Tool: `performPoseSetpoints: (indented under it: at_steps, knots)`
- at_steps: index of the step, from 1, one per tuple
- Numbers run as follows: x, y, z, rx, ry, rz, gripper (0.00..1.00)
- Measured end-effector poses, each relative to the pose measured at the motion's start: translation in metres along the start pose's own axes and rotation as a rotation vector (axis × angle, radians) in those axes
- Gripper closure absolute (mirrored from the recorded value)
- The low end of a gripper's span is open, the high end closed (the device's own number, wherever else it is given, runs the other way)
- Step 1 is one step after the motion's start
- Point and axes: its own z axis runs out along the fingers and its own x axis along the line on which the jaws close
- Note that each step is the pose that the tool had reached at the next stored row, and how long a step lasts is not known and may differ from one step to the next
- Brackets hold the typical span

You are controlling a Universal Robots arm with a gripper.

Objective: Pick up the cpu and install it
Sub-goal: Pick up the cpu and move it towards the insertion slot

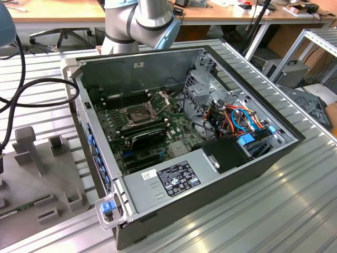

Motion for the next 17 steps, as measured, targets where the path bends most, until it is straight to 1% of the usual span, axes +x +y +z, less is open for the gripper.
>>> performPoseSetpoints:
  at_steps: [5, 8, 11, 14, 17]
  knots:
    - [0.0000, 0.0000, -0.0004, 0.0001, 0.0003, 0.000, 0.45]
    - [0.0000, 0.0000, -0.0022, 0.0002, 0.0003, 0.000, 0.45]
    - [0.0000, -0.0001, -0.0063, 0.0002, 0.0003, 0.000, 0.45]
    - [0.0000, -0.0001, -0.0123, 0.0003, 0.0003, 0.000, 0.45]
    - [-0.0001, -0.0001, -0.0164, 0.0002, 0.0002, 0.000, 0.45]
